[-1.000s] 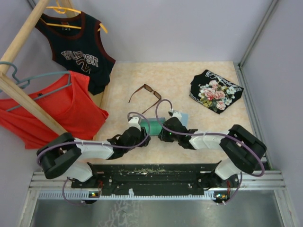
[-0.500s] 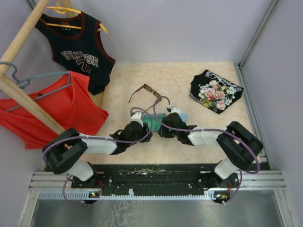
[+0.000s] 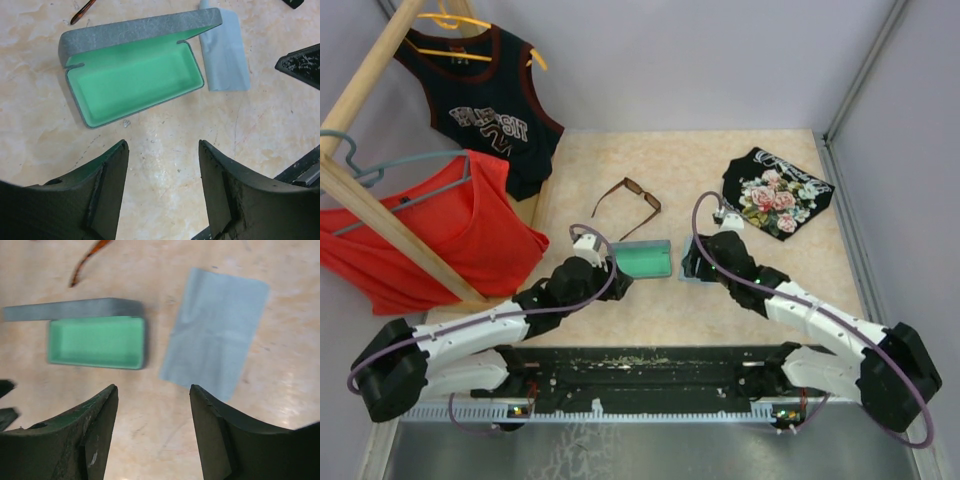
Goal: Organize the sunglasses
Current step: Pick up the glasses cleaning cloth from the center of the board.
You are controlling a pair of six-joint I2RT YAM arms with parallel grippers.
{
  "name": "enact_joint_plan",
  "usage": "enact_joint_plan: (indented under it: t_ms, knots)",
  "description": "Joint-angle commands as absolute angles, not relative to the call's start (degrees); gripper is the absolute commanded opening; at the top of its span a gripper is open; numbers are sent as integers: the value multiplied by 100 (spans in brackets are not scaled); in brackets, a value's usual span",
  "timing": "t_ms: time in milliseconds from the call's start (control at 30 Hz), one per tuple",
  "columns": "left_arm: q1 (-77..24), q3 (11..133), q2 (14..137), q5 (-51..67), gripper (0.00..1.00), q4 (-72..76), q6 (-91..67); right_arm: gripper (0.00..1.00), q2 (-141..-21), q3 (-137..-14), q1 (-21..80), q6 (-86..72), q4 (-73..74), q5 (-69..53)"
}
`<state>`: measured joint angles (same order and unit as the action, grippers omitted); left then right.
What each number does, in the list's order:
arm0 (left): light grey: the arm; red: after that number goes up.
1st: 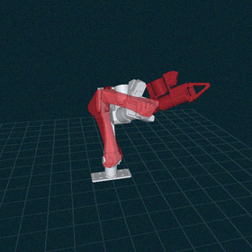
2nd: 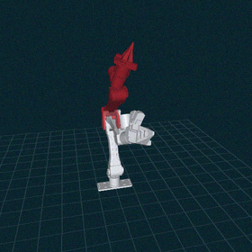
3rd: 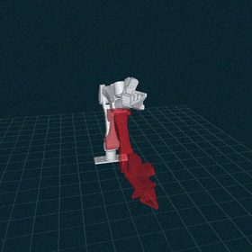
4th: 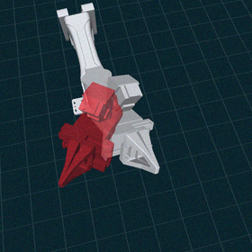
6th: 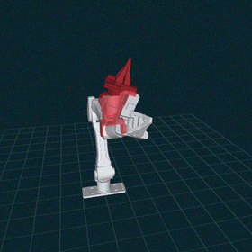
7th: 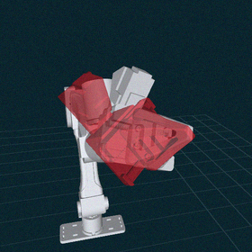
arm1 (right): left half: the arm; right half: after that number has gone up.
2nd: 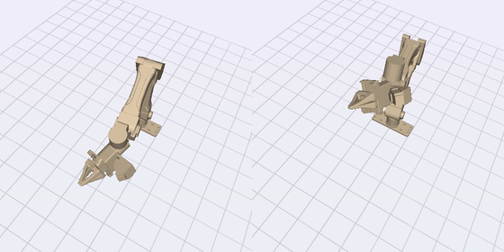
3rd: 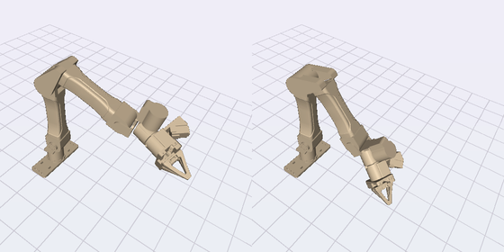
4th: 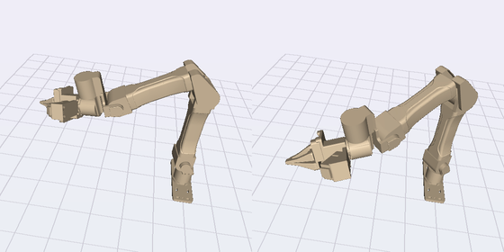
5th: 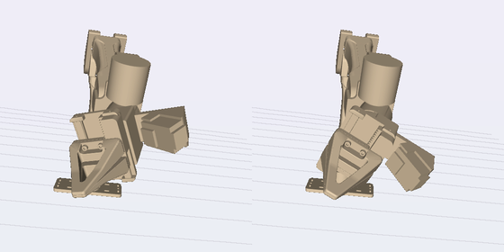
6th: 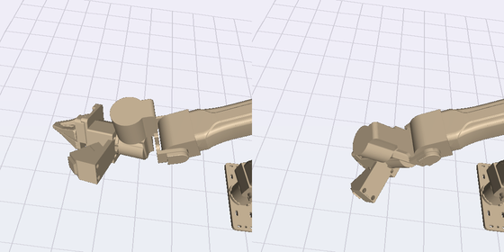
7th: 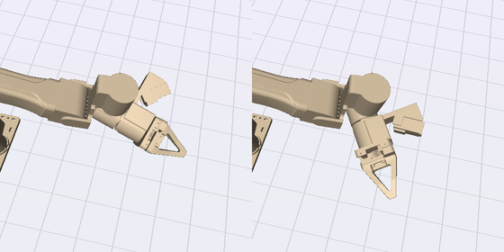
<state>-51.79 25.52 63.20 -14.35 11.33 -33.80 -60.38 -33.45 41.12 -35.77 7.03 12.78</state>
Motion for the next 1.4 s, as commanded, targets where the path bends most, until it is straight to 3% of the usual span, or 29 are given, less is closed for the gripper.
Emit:
enact_joint_plan:
  t_ms: [0,367,767,1367]
  knots:
    - [-5146,2396,5997,-1547,65,493,-3391,60,-6231,-3692,3526,-3352,1665,1600]
    - [-5089,2118,6189,-1344,64,599,-3561,45,-7934,-4859,2470,-2586,1672,1257]
    - [-5082,2110,6495,-1126,62,690,-3594,45,-9711,-6121,2277,-2035,2044,1515]
    - [-5080,2163,6584,-1015,60,674,-3560,41,-10448,-6719,2189,-1556,2746,1233]
